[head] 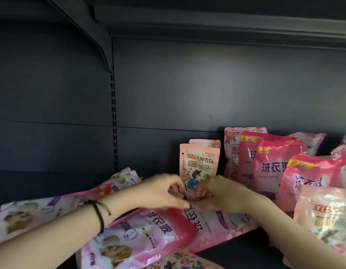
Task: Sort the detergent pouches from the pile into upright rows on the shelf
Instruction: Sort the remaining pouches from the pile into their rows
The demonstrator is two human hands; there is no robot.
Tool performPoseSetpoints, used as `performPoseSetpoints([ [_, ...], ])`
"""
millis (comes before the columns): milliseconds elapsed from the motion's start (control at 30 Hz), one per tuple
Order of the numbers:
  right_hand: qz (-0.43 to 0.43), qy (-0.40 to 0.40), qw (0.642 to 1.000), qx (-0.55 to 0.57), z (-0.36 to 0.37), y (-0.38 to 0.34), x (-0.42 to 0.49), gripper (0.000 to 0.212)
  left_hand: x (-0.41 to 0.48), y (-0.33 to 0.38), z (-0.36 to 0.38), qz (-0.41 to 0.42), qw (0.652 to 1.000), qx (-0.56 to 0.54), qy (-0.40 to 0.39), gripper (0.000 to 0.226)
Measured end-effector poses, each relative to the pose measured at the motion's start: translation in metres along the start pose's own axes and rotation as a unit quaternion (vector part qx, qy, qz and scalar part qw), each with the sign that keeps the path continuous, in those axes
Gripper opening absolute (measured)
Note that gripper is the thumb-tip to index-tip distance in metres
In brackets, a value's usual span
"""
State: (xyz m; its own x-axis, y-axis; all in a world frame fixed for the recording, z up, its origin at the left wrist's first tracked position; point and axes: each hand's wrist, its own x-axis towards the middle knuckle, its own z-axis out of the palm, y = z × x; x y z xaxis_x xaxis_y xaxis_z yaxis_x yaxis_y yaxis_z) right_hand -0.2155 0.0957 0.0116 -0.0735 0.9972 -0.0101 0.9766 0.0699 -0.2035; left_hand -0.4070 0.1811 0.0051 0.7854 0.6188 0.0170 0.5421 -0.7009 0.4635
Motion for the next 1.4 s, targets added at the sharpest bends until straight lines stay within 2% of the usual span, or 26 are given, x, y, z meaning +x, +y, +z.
performPoseSetpoints([
  [100, -0.047, -0.037, 0.998, 0.020, 0.008, -0.006, 0.004, 0.042, -0.035, 0.010, 0.013, 0.021, 0.989, 0.083, -0.118, 0.082],
  [200, -0.036, -0.087, 0.996, 0.013, 0.012, -0.009, 0.008, 0.057, -0.059, 0.016, 0.027, 0.010, 0.978, 0.137, -0.160, 0.101],
  [400, 0.009, -0.086, 0.996, 0.011, 0.018, -0.003, 0.008, 0.062, -0.077, 0.011, 0.049, 0.021, 0.953, 0.245, -0.177, 0.108],
  [667, 0.028, -0.076, 0.996, 0.024, 0.022, -0.002, 0.009, 0.067, -0.089, -0.050, 0.028, -0.025, 0.956, 0.253, -0.147, 0.121],
  [767, 0.031, -0.086, 0.995, 0.044, 0.022, -0.007, 0.013, 0.061, -0.095, -0.083, 0.014, -0.031, 0.957, 0.251, -0.144, 0.122],
  [933, 0.023, -0.084, 0.995, -0.049, 0.031, -0.023, 0.028, 0.046, -0.101, -0.119, -0.015, -0.065, 0.962, 0.211, -0.161, 0.127],
  [1033, 0.032, -0.071, 0.996, -0.032, 0.031, -0.029, 0.033, 0.039, -0.105, -0.124, -0.026, -0.082, 0.962, 0.187, -0.180, 0.120],
  [1167, 0.034, -0.064, 0.997, -0.009, 0.030, -0.034, 0.040, 0.038, -0.104, -0.117, -0.033, -0.096, 0.965, 0.135, -0.203, 0.124],
  [1267, 0.031, -0.061, 0.997, 0.036, 0.028, -0.034, 0.042, 0.032, -0.102, -0.102, -0.039, -0.069, 0.974, 0.036, -0.211, 0.113],
  [1400, 0.051, -0.026, 0.993, 0.106, 0.023, -0.029, 0.042, 0.022, -0.088, -0.070, -0.029, -0.056, 0.988, -0.080, -0.115, 0.100],
])
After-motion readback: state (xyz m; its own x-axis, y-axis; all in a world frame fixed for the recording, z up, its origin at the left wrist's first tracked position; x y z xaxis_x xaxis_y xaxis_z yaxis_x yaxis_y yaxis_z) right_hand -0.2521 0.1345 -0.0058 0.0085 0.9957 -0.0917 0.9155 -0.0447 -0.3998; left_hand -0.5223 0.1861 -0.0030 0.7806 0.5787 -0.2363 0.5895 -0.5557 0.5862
